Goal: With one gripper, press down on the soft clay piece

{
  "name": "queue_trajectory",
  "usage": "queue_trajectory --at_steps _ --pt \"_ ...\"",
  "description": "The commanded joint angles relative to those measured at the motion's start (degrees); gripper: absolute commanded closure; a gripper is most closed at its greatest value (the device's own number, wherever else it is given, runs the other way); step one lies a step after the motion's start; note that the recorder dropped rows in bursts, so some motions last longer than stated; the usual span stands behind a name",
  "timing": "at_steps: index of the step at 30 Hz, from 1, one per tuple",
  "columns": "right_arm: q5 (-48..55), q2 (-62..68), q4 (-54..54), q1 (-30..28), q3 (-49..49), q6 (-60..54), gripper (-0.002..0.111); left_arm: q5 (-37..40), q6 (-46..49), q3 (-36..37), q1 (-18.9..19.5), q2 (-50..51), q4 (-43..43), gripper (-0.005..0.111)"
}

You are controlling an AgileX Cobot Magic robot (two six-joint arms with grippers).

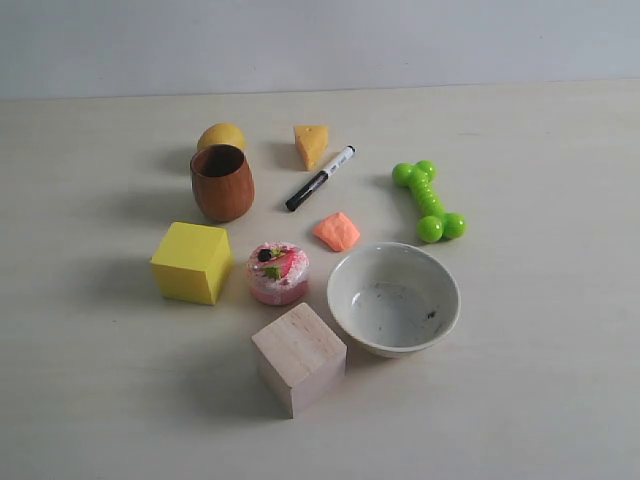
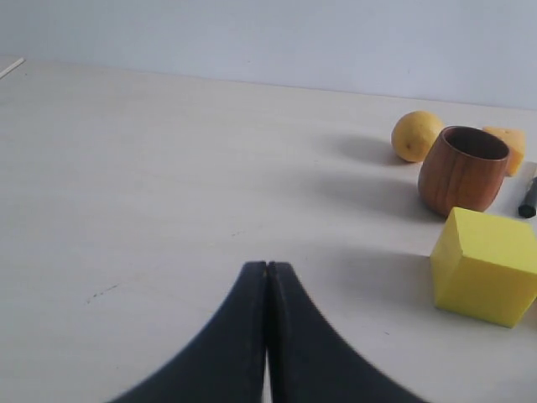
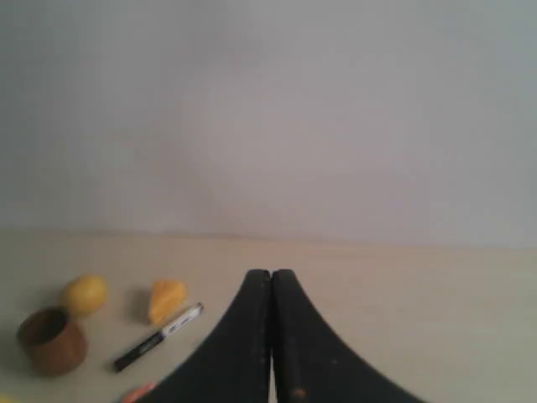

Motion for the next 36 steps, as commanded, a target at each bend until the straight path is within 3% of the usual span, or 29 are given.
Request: queue_trajectory --at_steps 1,8,13,22,36 --pt "5.00 10.75 1.38 6.27 -4.32 -2.87 0.108 -0.42 -0.11 -0.13 -0.43 -0.32 -0.21 0.107" --pt "7.25 27.09 -12.73 18.48 -12.54 8.61 0.108 -0.42 -0.11 -0.13 -0.43 -0.32 -0.21 0.107" --pt "10.56 37.79 -16.73 24.93 -19.17 12.47 0.108 -0.42 -0.11 -0.13 -0.43 -0.32 -0.21 0.107" --pt "17.12 53.82 -19.44 27.01 -29.12 14.76 0.108 -0.42 -0.11 -0.13 -0.43 -0.32 -0.21 0.107" --pt "12.74 57.46 -16.86 27.01 -29.12 15.93 0.108 -0.42 -0.11 -0.13 -0.43 -0.32 -0.21 0.107"
